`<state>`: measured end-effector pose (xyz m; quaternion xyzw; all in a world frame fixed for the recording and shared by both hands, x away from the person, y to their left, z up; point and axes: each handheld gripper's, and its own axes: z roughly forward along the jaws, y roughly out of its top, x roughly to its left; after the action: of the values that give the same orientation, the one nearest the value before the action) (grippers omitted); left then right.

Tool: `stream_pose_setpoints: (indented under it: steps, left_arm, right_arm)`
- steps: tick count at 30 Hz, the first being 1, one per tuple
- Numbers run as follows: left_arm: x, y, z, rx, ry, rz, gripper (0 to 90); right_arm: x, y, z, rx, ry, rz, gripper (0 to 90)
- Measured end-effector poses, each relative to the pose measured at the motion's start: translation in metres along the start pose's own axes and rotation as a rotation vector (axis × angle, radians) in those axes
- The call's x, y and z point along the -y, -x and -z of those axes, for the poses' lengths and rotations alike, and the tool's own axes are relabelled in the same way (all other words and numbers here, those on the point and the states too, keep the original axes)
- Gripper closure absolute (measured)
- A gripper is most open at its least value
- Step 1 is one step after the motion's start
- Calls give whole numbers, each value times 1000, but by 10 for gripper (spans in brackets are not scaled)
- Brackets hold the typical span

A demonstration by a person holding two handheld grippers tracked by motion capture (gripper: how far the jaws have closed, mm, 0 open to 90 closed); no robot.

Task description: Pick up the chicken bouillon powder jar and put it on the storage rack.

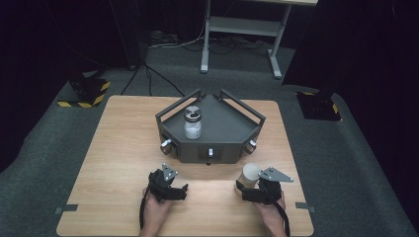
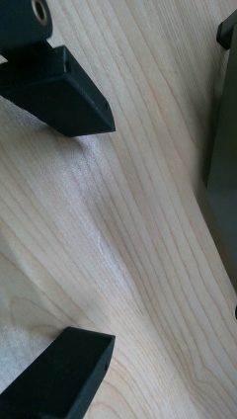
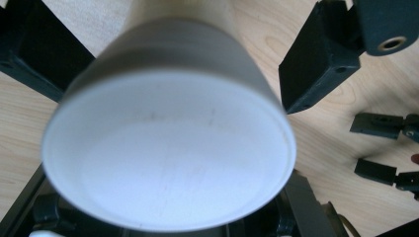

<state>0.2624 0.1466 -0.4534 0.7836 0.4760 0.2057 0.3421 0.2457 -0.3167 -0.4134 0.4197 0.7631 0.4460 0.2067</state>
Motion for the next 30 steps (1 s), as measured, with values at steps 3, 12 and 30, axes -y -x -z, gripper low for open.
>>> stream_pose_setpoints:
  steps: [3,12,30]
  left_arm:
    - [0,0,0,0,0,0,49]
    - [0,0,0,0,0,0,49]
    - [0,0,0,0,-1,-1,49]
  right_arm:
    - [-2,2,-2,-6,3,-4,155]
    - [1,-5,-4,14,11,8,257]
    - [9,-14,-2,59,55,50,354]
